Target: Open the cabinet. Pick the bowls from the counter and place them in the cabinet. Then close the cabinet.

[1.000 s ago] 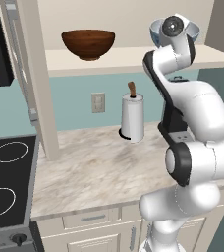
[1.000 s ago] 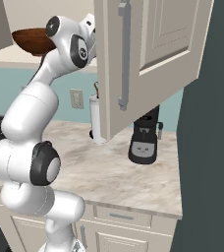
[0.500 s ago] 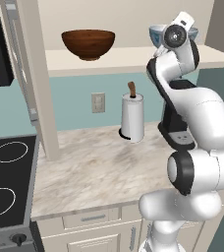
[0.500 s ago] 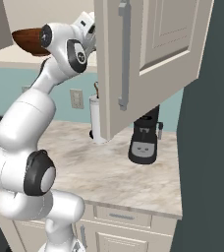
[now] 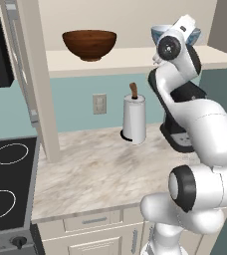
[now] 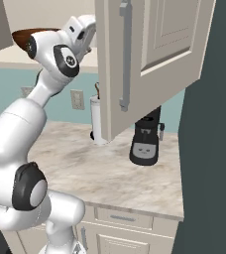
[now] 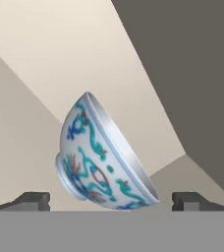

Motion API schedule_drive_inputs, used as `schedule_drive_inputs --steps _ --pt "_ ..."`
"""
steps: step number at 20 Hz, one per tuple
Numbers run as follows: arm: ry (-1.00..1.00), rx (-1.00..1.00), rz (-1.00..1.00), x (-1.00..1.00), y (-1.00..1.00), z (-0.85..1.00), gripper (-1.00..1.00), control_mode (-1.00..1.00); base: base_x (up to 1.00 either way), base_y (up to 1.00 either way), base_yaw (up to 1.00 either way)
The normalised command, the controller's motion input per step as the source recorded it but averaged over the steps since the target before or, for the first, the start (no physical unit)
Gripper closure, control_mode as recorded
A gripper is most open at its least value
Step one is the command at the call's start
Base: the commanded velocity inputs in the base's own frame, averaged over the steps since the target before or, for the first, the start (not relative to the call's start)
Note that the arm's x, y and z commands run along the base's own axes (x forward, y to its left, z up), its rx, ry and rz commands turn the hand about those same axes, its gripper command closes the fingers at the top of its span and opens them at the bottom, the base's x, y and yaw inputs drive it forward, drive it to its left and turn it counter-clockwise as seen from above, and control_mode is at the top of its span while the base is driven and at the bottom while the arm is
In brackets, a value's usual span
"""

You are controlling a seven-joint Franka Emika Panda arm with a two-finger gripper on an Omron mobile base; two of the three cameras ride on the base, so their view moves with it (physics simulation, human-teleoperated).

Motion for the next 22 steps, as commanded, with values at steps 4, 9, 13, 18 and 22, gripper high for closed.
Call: schedule_drive_inputs --steps 4,9,13,18,22 --pt "0.00 0.00 -0.10 -0.69 0.06 0.11 -1.00 -1.00 0.00 0.00 0.00" --pt "0.01 0.00 -0.12 -0.83 0.00 0.25 -1.00 -1.00 0.00 0.00 0.00" --pt "0.01 0.00 -0.05 -0.90 0.00 0.02 -1.00 -1.00 0.00 0.00 0.00" --pt "0.00 0.00 0.01 -0.90 0.04 0.00 -1.00 -1.00 0.00 0.00 0.00" --pt "0.00 0.00 0.03 -0.62 0.18 0.00 -1.00 -1.00 0.00 0.00 0.00"
